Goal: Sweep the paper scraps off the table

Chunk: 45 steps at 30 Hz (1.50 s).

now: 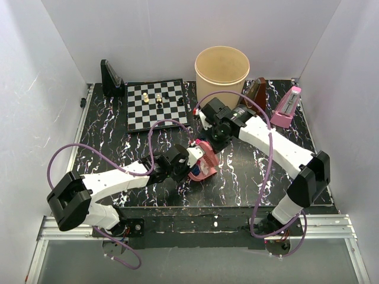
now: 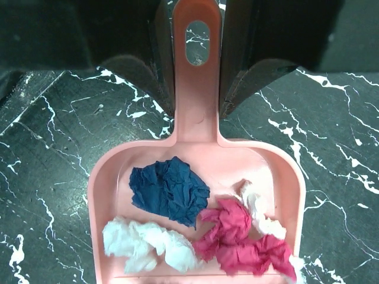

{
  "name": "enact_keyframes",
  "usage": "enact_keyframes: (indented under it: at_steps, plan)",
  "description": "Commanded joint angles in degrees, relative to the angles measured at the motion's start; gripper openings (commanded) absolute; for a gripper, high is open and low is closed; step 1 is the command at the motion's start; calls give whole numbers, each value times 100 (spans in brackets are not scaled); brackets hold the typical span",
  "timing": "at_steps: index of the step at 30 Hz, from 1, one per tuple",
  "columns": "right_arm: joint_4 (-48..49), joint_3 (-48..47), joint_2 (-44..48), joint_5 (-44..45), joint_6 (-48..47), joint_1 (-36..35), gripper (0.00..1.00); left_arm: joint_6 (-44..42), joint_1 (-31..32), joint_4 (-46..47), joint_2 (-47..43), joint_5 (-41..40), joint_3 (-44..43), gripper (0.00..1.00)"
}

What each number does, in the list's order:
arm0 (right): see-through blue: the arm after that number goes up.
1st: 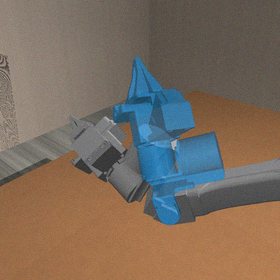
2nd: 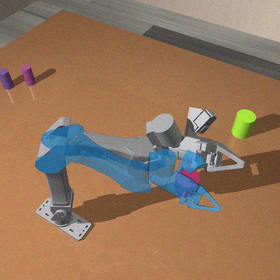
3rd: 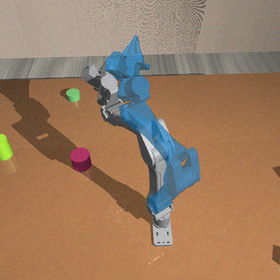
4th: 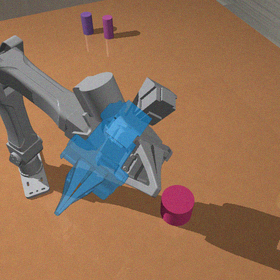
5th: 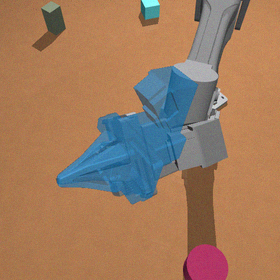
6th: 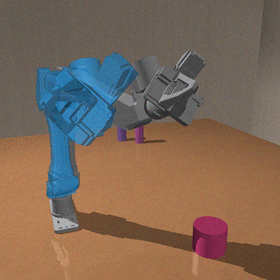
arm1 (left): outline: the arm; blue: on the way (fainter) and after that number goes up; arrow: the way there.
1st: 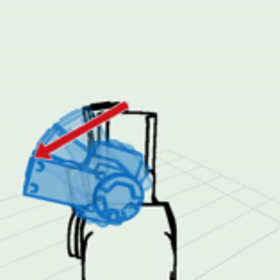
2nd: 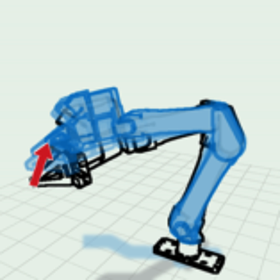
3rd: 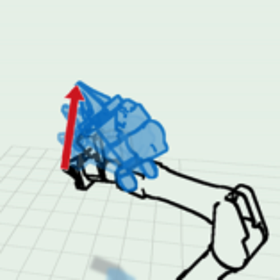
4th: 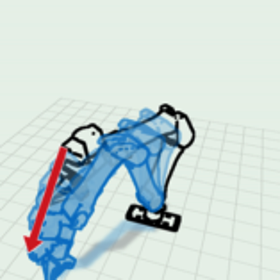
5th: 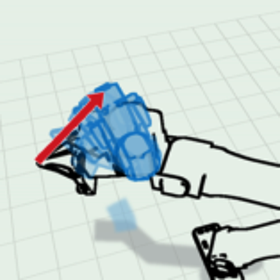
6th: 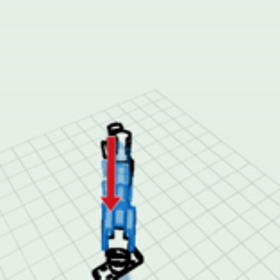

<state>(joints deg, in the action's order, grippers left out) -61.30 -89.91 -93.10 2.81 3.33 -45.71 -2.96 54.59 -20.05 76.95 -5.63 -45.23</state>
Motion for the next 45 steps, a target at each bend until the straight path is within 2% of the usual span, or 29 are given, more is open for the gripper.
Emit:
enact_keyframes:
  at_steps: [1, 6, 13, 20, 25, 33, 39, 45]
  plan:
    - [12, -36, 345, 947, 106, 334, 1, 59, 26, 186, -110, -158, 24, 0]
    - [-119, -202, -23, 2064, 80, 660, 1, 426, 26, -209, 22, -404, -161, 0]
    - [214, -878, -867, 3233, -236, 687, 1, 963, 17, -428, 127, -254, -310, 0]
    - [714, -1424, -1640, 3227, -1053, 695, 1, 1175, -1, -622, 286, -465, -442, 0]
    - [1489, -1064, -1676, 2462, -1633, 678, 1, 1368, -202, -719, 356, -343, -486, 0]
    - [1068, -1003, -1826, 1567, -2302, 327, 1, 1395, -484, -728, 444, -220, -574, 0]
    - [506, -941, -1413, -453, -2171, 203, 1, 1254, -581, -588, 374, -263, -531, 0]
    - [180, -880, -816, -1739, -1846, 203, 1, 1175, -590, -324, 339, -368, -469, 0]
